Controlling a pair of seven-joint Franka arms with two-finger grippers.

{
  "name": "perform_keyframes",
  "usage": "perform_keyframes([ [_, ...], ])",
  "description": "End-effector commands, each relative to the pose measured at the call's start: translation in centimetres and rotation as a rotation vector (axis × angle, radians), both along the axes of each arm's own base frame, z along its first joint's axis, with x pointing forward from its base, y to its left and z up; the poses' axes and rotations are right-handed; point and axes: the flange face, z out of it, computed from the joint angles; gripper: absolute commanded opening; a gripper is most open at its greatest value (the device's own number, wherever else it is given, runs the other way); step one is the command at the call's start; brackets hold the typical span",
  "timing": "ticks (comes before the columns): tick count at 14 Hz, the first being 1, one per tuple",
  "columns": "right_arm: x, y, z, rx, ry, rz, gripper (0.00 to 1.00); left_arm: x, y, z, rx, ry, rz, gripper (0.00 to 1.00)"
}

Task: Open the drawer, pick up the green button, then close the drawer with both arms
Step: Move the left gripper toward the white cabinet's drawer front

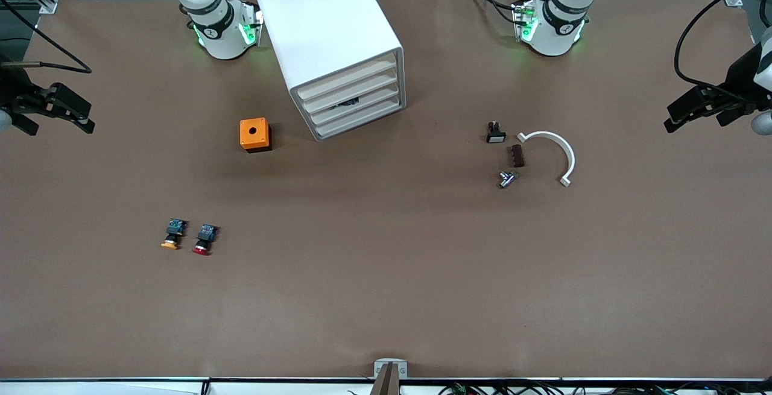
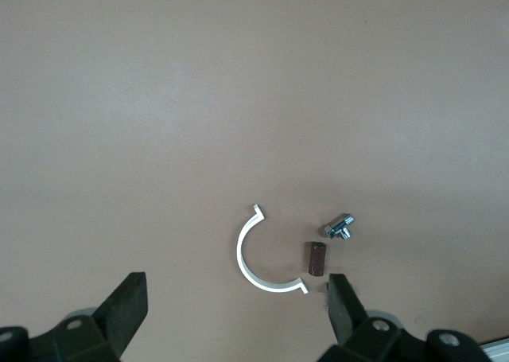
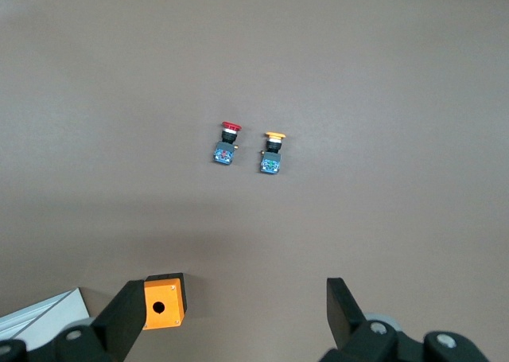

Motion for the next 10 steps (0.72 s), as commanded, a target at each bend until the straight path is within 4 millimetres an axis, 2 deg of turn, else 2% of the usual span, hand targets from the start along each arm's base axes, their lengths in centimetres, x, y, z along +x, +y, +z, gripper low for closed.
perform_keyframes([
  [1,-0.1,-0.3,0.6,-0.004,-0.001,0.001,1.0,0.0,-0.1,0.3,0.01,0.01,-0.011,1.0],
  [5,-0.1,-0.3,0.6,-0.004,-0.001,0.001,1.0,0.1,0.2,0.3,0.003,0.01,0.007,1.0],
  [6,-0.1,-0.3,0.6,-0.004,-0.001,0.003,1.0,0.6,0.0,-0.8,0.004,0.03,0.003,1.0],
  [10,-0.2,-0.3,0.6,-0.004,0.0,0.003,1.0,1.4,-1.0,-2.6,0.001,0.064,-0.014,1.0],
])
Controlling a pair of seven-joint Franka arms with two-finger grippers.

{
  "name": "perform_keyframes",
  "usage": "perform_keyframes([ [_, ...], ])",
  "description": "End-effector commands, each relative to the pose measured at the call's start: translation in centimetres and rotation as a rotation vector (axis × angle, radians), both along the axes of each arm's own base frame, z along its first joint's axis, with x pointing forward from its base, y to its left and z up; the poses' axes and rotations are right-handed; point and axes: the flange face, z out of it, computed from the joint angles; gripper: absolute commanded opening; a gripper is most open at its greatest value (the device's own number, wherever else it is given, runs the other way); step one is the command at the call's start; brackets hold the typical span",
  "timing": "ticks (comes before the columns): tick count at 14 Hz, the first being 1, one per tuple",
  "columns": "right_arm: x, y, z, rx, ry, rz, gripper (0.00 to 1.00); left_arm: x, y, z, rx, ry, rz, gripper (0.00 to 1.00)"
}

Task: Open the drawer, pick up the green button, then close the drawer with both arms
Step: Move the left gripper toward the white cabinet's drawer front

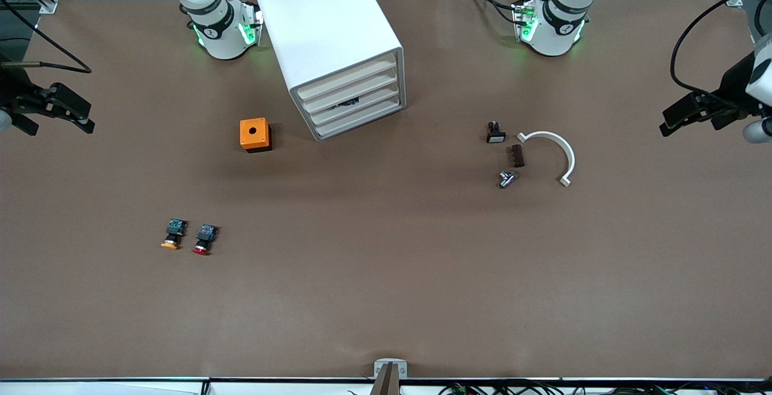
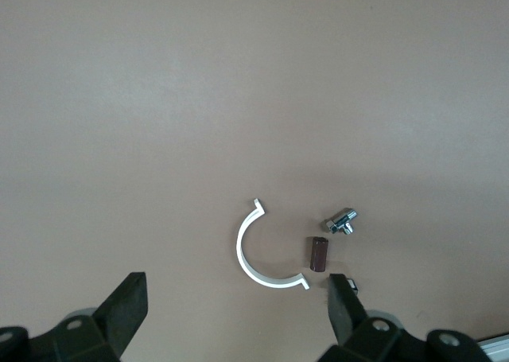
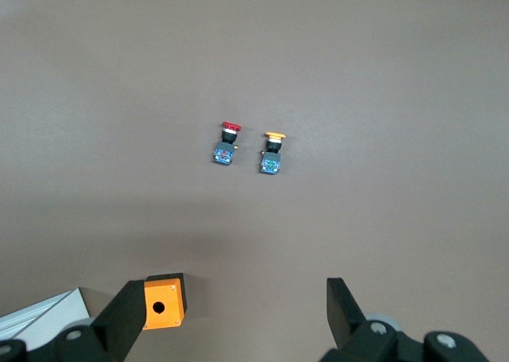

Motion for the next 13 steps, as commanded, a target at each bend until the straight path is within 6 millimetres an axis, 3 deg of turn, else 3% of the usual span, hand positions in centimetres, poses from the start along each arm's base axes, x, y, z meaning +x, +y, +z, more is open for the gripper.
perform_keyframes([
  [1,-0.1,-0.3,0.6,-0.004,-0.001,0.003,1.0,0.8,-0.9,-1.1,0.002,0.031,-0.014,1.0],
  [5,-0.1,-0.3,0.6,-0.004,-0.001,0.003,1.0,1.8,-2.8,-4.2,-0.002,0.085,-0.046,1.0],
  [13,-0.1,-0.3,0.6,-0.004,-0.001,0.003,1.0,3.5,-11.8,-11.0,-0.004,0.233,0.035,1.0],
])
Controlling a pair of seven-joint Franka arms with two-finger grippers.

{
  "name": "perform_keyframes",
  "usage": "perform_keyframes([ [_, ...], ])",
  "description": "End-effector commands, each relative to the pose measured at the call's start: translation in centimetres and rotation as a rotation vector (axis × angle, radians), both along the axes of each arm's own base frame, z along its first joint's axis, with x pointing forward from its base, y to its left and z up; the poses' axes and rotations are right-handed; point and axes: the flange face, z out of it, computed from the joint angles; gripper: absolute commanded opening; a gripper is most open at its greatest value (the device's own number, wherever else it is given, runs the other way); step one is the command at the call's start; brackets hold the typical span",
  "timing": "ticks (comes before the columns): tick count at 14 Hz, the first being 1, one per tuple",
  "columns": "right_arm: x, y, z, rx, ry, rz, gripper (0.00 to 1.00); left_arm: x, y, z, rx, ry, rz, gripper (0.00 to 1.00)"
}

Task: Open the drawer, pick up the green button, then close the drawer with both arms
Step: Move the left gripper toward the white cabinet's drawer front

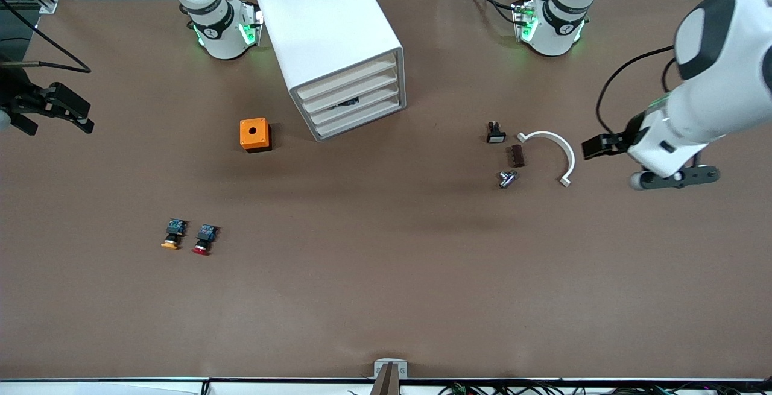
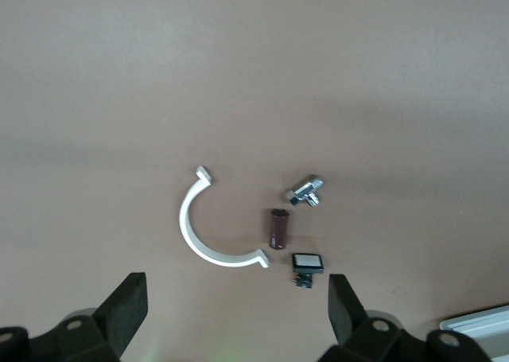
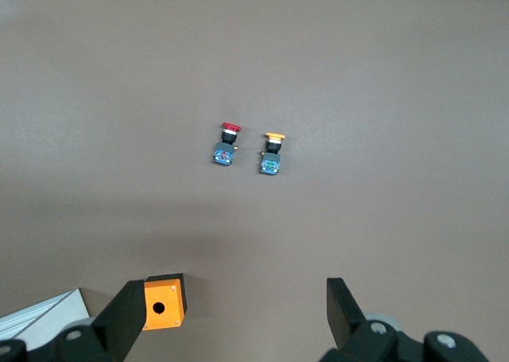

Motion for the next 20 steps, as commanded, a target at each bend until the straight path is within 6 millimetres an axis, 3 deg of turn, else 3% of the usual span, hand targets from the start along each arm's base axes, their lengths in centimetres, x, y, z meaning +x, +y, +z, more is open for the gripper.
perform_keyframes([
  [1,-0.2,-0.3,0.5,-0.004,0.001,0.003,1.0,1.3,-3.4,-1.7,0.003,0.087,0.098,1.0],
  [4,-0.1,-0.3,0.5,-0.004,-0.001,0.003,1.0,3.0,-7.2,-4.5,-0.011,0.177,0.238,1.0],
  [6,-0.1,-0.3,0.5,-0.004,-0.001,0.003,1.0,3.1,-9.9,-6.8,-0.025,0.236,0.295,1.0],
  [11,-0.1,-0.3,0.5,-0.004,-0.001,0.003,1.0,2.3,-16.3,-15.3,0.065,0.422,0.557,1.0],
  [14,-0.2,-0.3,0.5,-0.004,0.001,0.003,1.0,2.1,-20.6,-19.0,0.088,0.521,0.69,1.0],
  [17,-0.1,-0.3,0.5,-0.004,-0.001,0.003,1.0,1.5,-23.5,-23.2,0.077,0.654,0.764,1.0],
  [20,-0.1,-0.3,0.5,-0.004,-0.001,0.003,1.0,0.7,-24.9,-27.5,0.12,0.802,0.933,1.0],
])
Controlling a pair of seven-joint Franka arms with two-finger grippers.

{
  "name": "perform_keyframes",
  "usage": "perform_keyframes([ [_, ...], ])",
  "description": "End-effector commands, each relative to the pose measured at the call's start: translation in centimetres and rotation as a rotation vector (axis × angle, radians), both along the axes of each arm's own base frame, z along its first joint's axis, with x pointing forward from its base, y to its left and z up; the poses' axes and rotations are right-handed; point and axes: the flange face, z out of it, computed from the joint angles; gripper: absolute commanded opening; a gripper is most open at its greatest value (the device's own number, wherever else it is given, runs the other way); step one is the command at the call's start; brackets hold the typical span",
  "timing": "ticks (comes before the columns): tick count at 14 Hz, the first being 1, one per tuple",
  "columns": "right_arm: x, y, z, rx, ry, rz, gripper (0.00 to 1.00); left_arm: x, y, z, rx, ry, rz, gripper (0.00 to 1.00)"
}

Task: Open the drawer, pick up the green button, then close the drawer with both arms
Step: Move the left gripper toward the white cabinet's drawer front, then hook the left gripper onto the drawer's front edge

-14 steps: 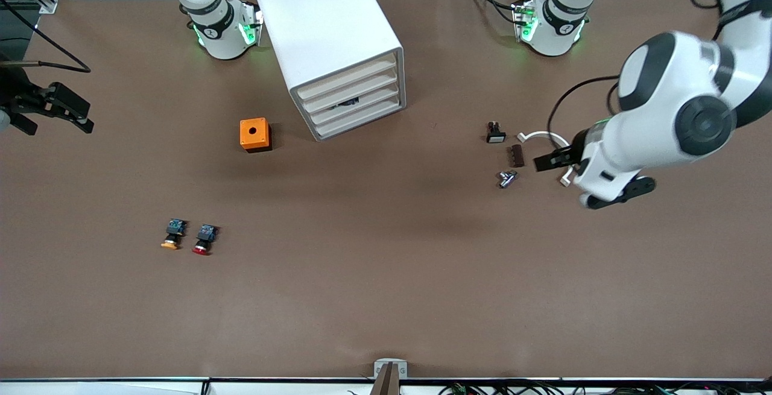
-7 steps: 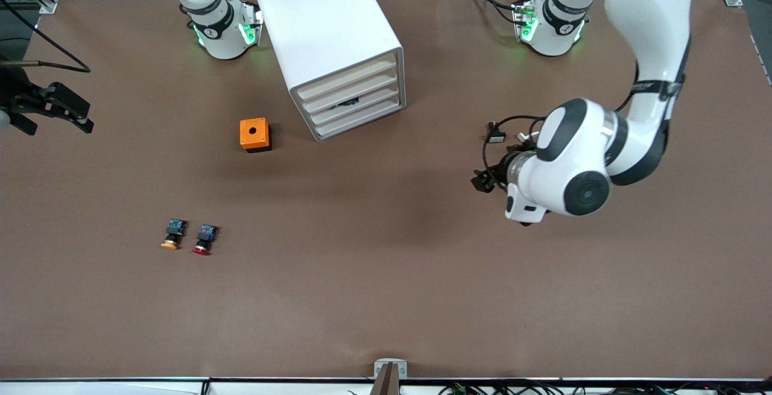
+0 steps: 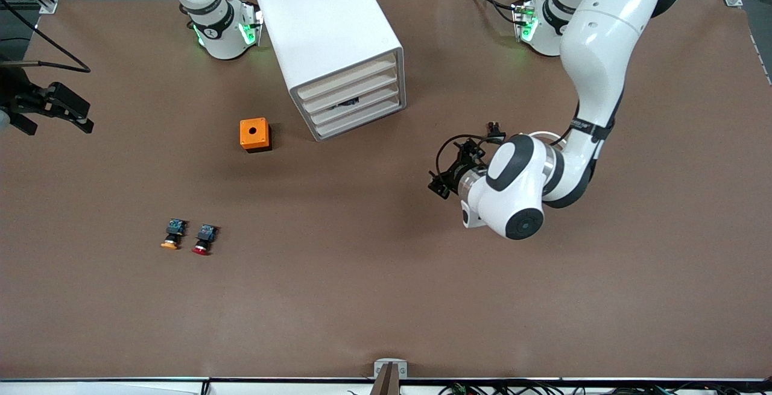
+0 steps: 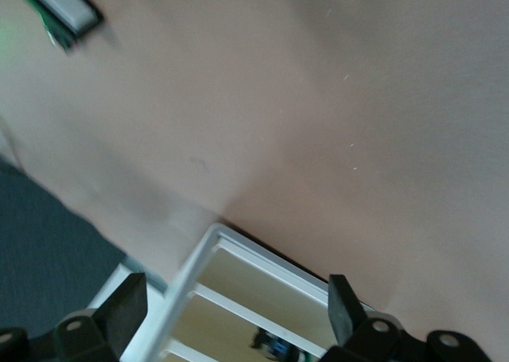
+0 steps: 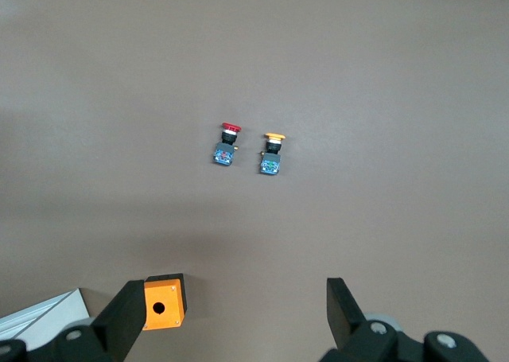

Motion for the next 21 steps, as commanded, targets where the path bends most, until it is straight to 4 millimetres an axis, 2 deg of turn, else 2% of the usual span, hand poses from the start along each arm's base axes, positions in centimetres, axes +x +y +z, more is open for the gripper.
perform_keyframes([
  [1,-0.1,-0.3,0.5,-0.004,0.0,0.003,1.0,0.0,-1.1,-3.5,0.046,0.145,0.148,1.0],
  [5,-0.1,-0.3,0.5,-0.004,0.0,0.003,1.0,-0.7,-2.4,-7.3,0.164,0.413,0.413,1.0],
  [10,-0.1,-0.3,0.5,-0.004,0.0,0.003,1.0,-3.7,-5.7,-8.5,0.392,0.594,0.517,0.99],
  [12,-0.1,-0.3,0.5,-0.004,0.0,0.003,1.0,-5.4,-7.1,-8.8,0.446,0.653,0.488,0.97],
  [14,-0.1,-0.3,0.4,-0.004,0.002,0.003,1.0,-7.6,-8.7,-8.7,0.488,0.684,0.427,0.87],
  [16,-0.1,-0.3,0.4,-0.004,0.002,0.003,1.0,-8.0,-8.7,-9.9,0.51,0.715,0.435,0.74],
  [18,-0.1,-0.3,0.4,-0.004,0.002,0.003,1.0,-9.0,-9.6,-10.5,0.516,0.735,0.424,0.66],
  [21,-0.1,-0.3,0.4,-0.004,0.002,0.003,1.0,-11.0,-11.3,-10.9,0.537,0.738,0.386,0.6],
])
